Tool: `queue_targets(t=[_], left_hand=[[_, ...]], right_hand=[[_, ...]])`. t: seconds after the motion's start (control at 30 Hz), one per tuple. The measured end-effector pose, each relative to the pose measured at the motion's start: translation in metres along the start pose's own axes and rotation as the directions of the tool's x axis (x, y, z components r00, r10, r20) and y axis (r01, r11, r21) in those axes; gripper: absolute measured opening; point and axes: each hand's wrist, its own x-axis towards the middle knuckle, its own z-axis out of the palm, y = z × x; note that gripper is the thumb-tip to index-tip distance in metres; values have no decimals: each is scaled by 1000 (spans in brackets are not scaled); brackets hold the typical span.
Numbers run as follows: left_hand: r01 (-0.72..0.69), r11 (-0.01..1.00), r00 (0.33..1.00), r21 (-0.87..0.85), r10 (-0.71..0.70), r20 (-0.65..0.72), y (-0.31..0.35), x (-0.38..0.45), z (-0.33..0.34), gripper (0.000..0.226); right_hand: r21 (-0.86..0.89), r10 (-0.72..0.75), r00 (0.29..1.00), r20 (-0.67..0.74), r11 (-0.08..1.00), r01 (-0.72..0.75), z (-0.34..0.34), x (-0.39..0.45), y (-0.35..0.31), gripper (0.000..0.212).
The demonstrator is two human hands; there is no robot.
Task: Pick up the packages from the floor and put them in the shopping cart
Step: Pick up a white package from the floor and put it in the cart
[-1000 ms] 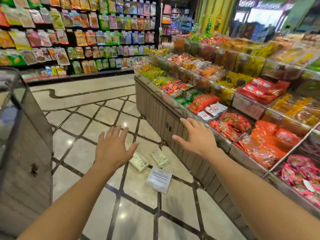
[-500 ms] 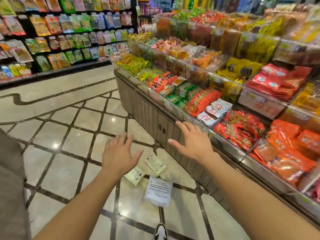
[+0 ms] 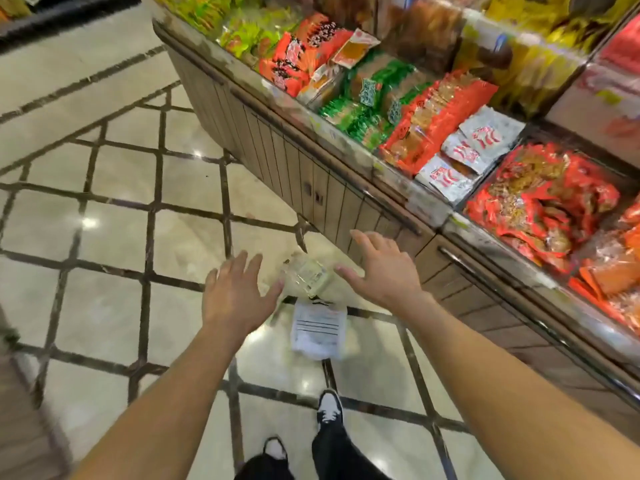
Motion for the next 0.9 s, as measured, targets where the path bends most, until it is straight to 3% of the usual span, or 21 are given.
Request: queue_targets(t=[0.17,0.37,0.5,0.6,0.7,0.8,0.9], left_hand=[[-23,1000,979,22,18,202,-11,30,118,77],[-21,1000,895,-23,29,445,-34,71,311,79],[-4,998,879,-65,35,475,-43,119,434,82],[-40,997,902,-72,66,426,-46,148,514,92],[90,974,906,-208,7,424,-43,178,576,91],[295,894,876,-338,-112,469,-33,212,617,101],[361,849,863,-386,-147,484,-30,236,643,115]], right_hand=[[43,144,978,154,987,-152,124,17,14,80],[97,258,917,305,949,-300,311,47,33,81],[101,305,894,329,930,-354,438,74,55,87],[142,402,867,295,879,-456,523,89,73,108],[242,512,794,328,767,-594,581,119,95,107],[304,576,705,415,642,-704,609,151,125,120],[295,583,649,489,589,-752,636,169,145,129]])
